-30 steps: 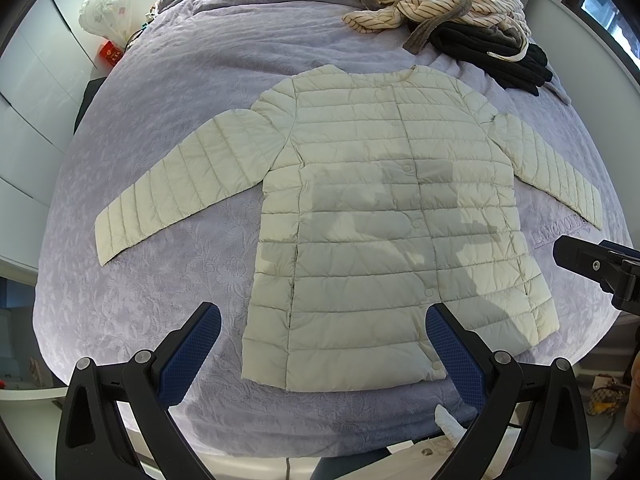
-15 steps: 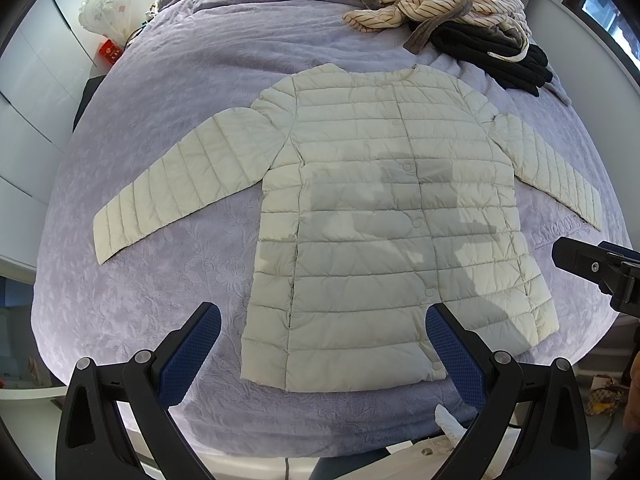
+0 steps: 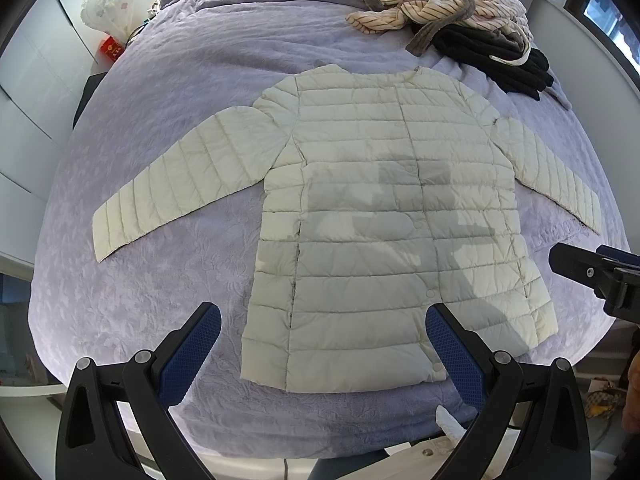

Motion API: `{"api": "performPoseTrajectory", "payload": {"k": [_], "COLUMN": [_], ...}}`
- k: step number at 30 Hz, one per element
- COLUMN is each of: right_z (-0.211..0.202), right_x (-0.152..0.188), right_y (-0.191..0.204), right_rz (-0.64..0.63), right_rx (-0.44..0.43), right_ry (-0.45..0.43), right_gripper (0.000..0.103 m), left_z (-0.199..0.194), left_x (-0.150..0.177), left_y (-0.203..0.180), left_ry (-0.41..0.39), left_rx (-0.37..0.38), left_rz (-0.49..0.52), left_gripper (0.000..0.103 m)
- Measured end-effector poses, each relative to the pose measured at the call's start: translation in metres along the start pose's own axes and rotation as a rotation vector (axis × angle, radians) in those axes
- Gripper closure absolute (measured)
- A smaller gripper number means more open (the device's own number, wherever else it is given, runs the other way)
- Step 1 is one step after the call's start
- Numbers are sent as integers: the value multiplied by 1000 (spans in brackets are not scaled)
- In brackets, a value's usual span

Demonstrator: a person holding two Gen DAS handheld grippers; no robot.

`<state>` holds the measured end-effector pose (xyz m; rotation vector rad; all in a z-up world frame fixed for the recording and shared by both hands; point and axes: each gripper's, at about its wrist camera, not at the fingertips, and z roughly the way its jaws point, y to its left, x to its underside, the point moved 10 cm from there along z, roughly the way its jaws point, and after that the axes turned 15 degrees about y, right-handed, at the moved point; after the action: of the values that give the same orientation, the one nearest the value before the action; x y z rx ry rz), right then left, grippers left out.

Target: Fold large clothes

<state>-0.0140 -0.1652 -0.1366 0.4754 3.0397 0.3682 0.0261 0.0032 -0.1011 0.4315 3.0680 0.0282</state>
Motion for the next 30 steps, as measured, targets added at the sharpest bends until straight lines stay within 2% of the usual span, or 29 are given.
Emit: {"api": "performPoseTrajectory", "payload": {"k": [10,19,26,30], "right_z": [1,0,16,37], "right_x": [-5,-21,-27,-23], "right_y": [7,23,67,102], "right_rz": [-22,-13,-117,-188], "right_rx": [-18,-30,-44,-43], "right_ry": [24,12,51,109], "right_gripper": [0,0,0,0], "left_z": [3,16,38,55], "left_x": [-1,-2,-1,-5], "left_y": [19,63,116,155], "left_ry": [5,7,12,3], "left_rx": [32,55,96,121], "left_rz": [-53,-141,-249,-338], "left_gripper": [0,0,0,0]}}
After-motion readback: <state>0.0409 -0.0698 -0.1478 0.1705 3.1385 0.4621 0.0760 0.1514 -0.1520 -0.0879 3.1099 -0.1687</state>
